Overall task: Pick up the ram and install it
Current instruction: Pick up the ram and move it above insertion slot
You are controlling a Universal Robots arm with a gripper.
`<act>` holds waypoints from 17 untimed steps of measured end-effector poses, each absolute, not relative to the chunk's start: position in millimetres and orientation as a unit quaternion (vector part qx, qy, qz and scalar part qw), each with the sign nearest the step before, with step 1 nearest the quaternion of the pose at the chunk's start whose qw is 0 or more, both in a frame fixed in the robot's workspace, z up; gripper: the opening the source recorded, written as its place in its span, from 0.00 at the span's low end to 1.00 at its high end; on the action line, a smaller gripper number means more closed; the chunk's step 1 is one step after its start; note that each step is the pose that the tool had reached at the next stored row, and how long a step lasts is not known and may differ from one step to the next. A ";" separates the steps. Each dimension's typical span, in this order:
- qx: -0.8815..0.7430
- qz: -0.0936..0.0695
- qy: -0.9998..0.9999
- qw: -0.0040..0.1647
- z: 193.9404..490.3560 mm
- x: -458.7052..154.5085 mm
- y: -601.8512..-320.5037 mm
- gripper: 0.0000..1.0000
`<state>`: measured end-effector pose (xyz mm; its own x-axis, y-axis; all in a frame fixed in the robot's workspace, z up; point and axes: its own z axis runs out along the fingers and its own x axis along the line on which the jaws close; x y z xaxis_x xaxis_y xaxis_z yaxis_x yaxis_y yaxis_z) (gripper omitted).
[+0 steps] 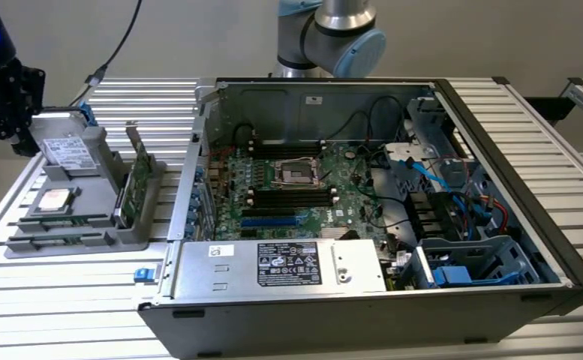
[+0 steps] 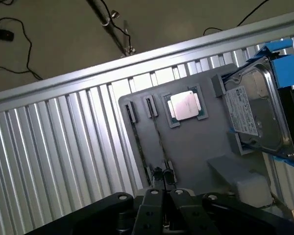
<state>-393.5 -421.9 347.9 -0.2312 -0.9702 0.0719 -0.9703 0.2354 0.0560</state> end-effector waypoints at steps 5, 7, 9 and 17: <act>0.654 0.002 -0.755 0.045 347.9 -393.5 -421.9 0.10; 0.667 0.004 -0.744 0.045 347.9 -393.5 -421.9 0.10; 0.681 0.006 -0.731 0.043 347.9 -393.5 -421.9 0.10; 0.732 0.017 -0.680 0.034 347.9 -393.5 -421.9 0.10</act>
